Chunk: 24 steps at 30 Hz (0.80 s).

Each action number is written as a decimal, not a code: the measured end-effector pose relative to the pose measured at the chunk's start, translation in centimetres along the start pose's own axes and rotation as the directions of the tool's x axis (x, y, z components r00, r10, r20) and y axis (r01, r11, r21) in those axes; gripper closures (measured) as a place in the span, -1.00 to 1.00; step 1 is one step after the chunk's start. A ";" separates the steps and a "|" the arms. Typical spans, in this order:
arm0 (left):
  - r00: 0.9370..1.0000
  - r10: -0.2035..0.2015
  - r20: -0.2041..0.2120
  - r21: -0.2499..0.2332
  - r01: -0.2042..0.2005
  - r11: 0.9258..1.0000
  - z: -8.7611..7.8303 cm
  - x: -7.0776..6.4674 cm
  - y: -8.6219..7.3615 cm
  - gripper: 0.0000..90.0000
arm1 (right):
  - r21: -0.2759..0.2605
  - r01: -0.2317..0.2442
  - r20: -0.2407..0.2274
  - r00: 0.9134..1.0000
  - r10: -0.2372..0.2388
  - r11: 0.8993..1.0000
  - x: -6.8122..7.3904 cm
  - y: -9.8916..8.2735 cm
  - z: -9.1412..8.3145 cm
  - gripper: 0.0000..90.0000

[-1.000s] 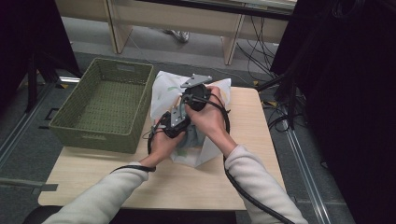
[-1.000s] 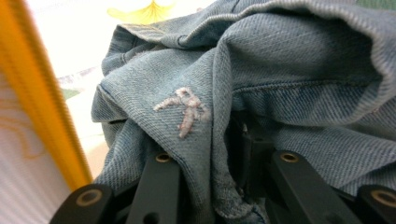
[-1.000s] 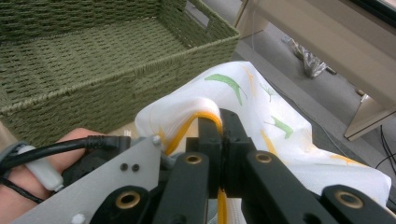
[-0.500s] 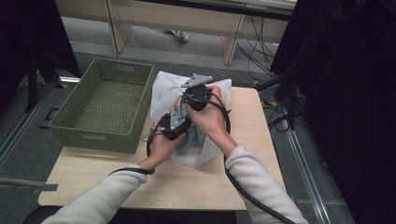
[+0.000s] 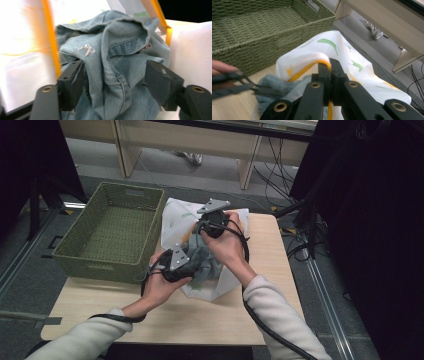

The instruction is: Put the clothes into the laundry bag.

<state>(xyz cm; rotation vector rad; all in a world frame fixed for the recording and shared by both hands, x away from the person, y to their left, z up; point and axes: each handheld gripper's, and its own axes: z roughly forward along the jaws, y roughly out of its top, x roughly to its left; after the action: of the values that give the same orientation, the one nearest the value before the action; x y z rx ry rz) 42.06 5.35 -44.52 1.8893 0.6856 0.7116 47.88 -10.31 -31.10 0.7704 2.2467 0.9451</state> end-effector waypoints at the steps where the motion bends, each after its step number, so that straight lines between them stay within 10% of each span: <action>1: 1.000 0.005 0.002 0.011 -0.005 1.000 -0.5 0.0 -0.2 -0.35 | 0.003 0.000 -0.001 1.000 0.000 1.000 0.0 0.0 0.0 0.99; 6: 1.000 0.021 0.015 0.120 -0.022 0.993 -1.3 -0.3 -2.6 -0.43 | 0.006 -0.001 -0.002 1.000 0.001 1.000 0.1 0.0 0.0 0.99; 9: 1.000 -0.014 0.028 0.229 0.007 0.973 -0.2 -0.2 -3.7 -0.59 | 0.006 -0.004 -0.002 1.000 0.004 1.000 0.2 0.0 0.0 0.99; 24: 0.997 0.011 -0.070 0.265 0.008 0.964 3.8 0.3 -4.1 -0.63 | 0.019 0.002 -0.019 1.000 -0.001 1.000 0.9 0.0 0.4 1.00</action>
<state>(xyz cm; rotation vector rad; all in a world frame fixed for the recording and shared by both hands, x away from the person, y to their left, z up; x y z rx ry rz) 44.43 4.91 -49.59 2.1158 0.8595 0.7194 47.57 -9.55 -31.60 0.7710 2.2754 0.9356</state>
